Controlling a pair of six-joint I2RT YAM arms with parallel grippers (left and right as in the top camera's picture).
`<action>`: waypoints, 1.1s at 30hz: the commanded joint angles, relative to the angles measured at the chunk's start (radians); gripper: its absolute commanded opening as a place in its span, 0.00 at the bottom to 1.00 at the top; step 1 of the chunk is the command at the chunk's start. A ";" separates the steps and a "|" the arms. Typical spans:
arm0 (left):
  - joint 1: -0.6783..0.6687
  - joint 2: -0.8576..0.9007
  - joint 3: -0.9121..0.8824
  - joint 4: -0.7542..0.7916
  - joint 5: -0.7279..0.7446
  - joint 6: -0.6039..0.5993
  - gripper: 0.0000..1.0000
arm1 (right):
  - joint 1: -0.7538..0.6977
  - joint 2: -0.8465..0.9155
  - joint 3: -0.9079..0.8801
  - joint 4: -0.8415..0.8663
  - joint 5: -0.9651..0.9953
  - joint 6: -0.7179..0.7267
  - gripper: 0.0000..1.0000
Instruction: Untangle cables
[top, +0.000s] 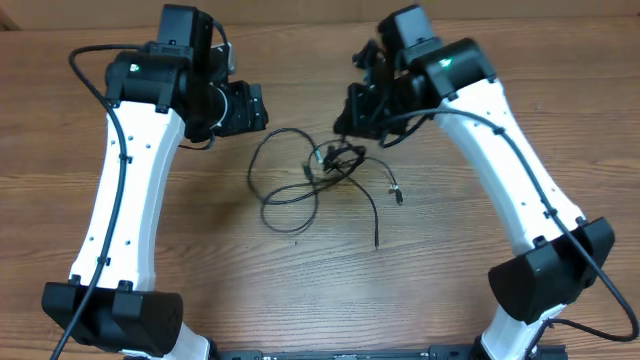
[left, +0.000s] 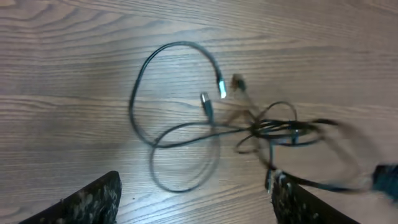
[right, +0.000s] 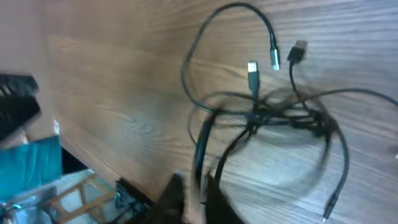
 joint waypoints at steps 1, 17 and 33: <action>0.008 -0.005 0.003 0.006 0.012 -0.010 0.78 | 0.049 -0.040 0.027 0.002 0.064 0.033 0.34; -0.234 0.200 0.003 0.178 -0.094 0.009 0.72 | -0.432 -0.043 0.172 -0.153 0.065 0.029 0.72; -0.246 0.567 0.003 0.275 -0.254 -0.391 0.45 | -0.477 -0.043 0.168 -0.163 0.154 -0.028 0.75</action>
